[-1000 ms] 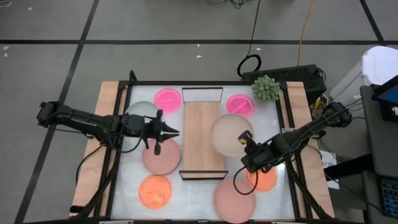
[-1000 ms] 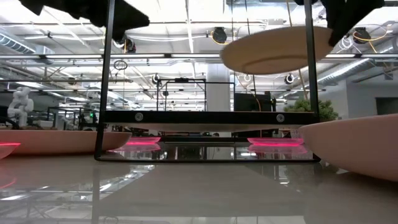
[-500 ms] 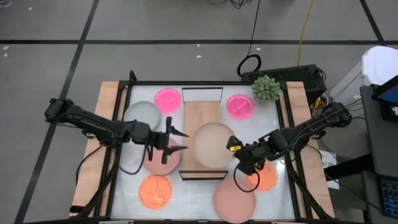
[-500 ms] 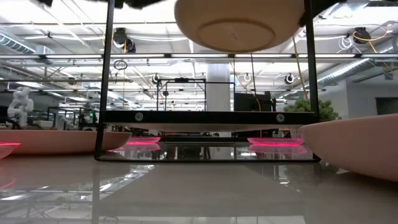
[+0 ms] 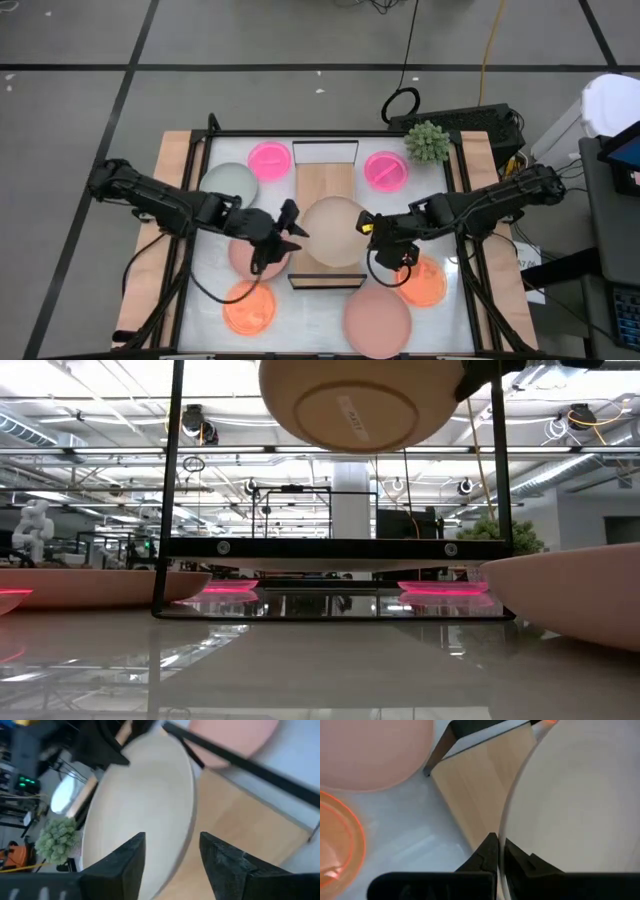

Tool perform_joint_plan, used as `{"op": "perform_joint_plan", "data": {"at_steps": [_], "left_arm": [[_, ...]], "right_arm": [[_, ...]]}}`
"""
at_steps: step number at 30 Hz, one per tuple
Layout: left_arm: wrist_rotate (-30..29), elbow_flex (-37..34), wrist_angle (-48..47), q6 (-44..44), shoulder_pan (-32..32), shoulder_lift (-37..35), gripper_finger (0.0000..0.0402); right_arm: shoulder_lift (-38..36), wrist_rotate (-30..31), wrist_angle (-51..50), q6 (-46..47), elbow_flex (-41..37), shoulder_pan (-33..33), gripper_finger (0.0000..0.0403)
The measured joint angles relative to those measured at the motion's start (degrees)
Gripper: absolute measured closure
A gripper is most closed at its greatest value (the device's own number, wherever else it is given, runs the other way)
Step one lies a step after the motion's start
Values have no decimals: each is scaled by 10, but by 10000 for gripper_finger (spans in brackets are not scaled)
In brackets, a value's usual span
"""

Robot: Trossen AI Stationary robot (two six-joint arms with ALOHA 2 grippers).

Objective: Place and stack plates onto a shelf
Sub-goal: Put the brown plate on the shelf

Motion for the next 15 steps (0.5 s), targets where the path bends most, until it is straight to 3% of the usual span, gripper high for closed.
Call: {"op": "perform_joint_plan", "data": {"at_steps": [6,15], "left_arm": [[4,45,-41,69,11,55,252],[51,45,-40,97,12,57,331]], "right_arm": [[0,-29,15,-9,0,-14,403],[0,-30,26,-7,0,-19,402]]}}
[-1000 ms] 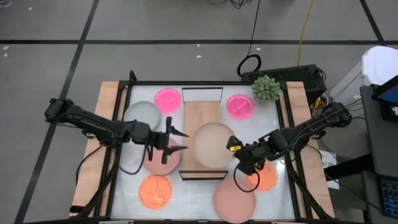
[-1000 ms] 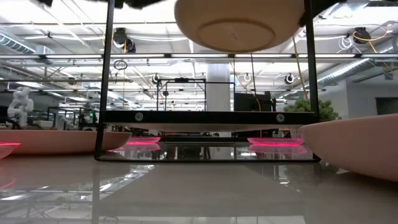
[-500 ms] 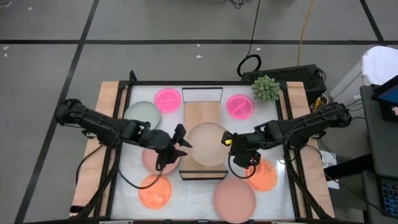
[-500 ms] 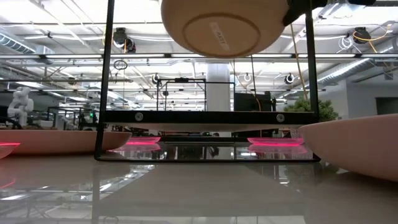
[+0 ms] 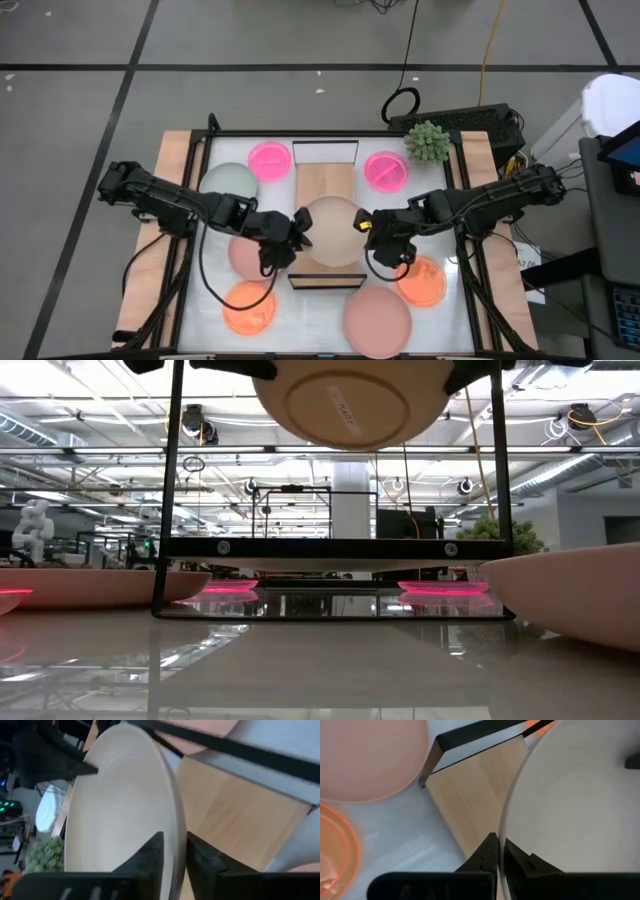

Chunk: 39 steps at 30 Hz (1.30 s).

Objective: Place and stack plates onto a shelf
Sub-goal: Put the brown plate on the shelf

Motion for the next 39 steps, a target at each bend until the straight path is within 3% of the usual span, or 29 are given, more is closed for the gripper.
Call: {"op": "perform_joint_plan", "data": {"at_steps": [7,12,22,27,39], "left_arm": [[33,0,-5,-2,1,0,384],[33,0,-13,-12,-1,0,378],[23,0,-8,-26,-10,-1,373],[-27,0,-21,-31,-17,0,372],[-27,0,-100,-61,-25,0,371]], "right_arm": [[-1,-1,35,17,-11,0,398],[-1,7,59,55,-23,0,375],[-27,34,68,270,-24,6,297],[-53,35,71,346,-24,9,269],[-123,33,108,449,-87,28,254]]}}
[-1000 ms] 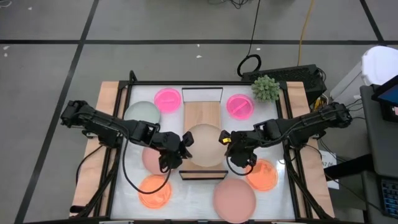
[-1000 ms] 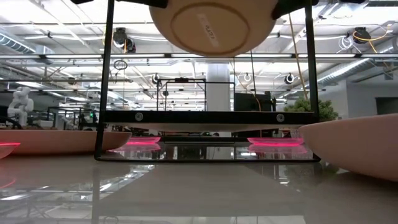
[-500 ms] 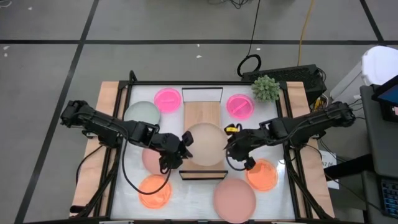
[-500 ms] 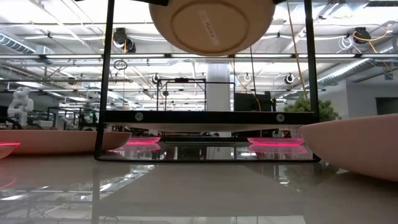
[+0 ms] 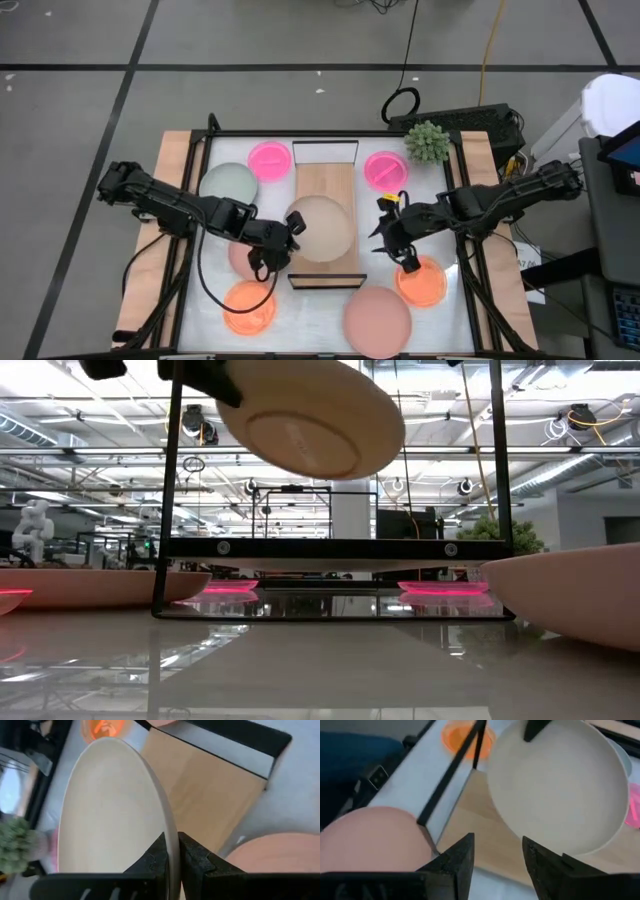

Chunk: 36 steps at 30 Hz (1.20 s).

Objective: Place and stack plates onto a shelf
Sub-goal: Put the brown plate on the shelf

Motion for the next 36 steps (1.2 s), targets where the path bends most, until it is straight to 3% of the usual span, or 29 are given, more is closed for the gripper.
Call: {"op": "perform_joint_plan", "data": {"at_steps": [9,15,25,36], "left_arm": [[15,-74,73,-32,-24,0,371],[13,-141,187,18,-41,0,371],[16,-229,330,66,-42,0,371],[54,-255,386,40,-41,0,371]], "right_arm": [[-71,2,158,30,-139,26,256],[-109,5,224,37,-207,26,256],[-121,48,243,35,-234,26,257],[-120,48,252,32,-236,26,257]]}}
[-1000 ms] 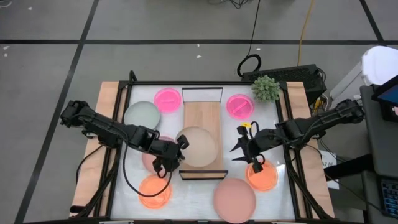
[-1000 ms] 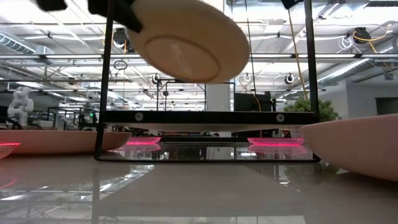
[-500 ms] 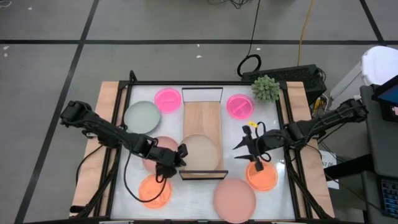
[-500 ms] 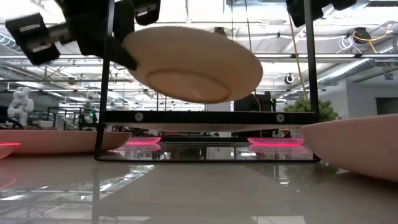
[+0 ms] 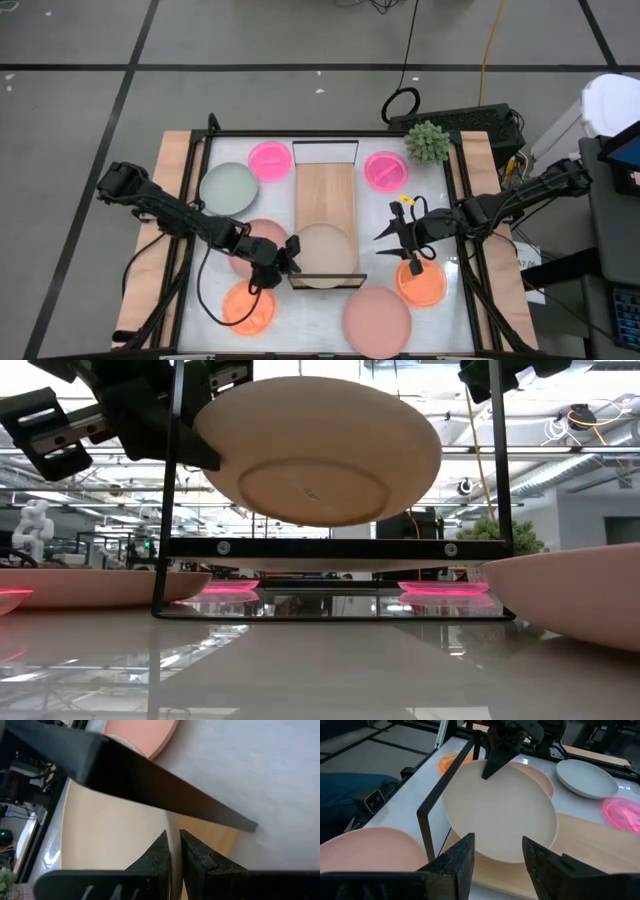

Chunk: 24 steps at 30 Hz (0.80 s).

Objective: Place and stack plates onto a shelf
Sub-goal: Put the brown plate on the shelf

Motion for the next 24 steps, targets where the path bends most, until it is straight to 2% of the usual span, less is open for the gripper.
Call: {"op": "perform_joint_plan", "data": {"at_steps": [11,18,24], "left_arm": [[1,-1,45,-20,5,49,370],[1,-1,59,-78,7,54,370],[0,-1,56,-74,7,54,370]], "right_arm": [[0,-1,3,1,0,0,257],[0,-2,3,0,0,0,257],[0,-2,2,-3,0,0,257]]}}
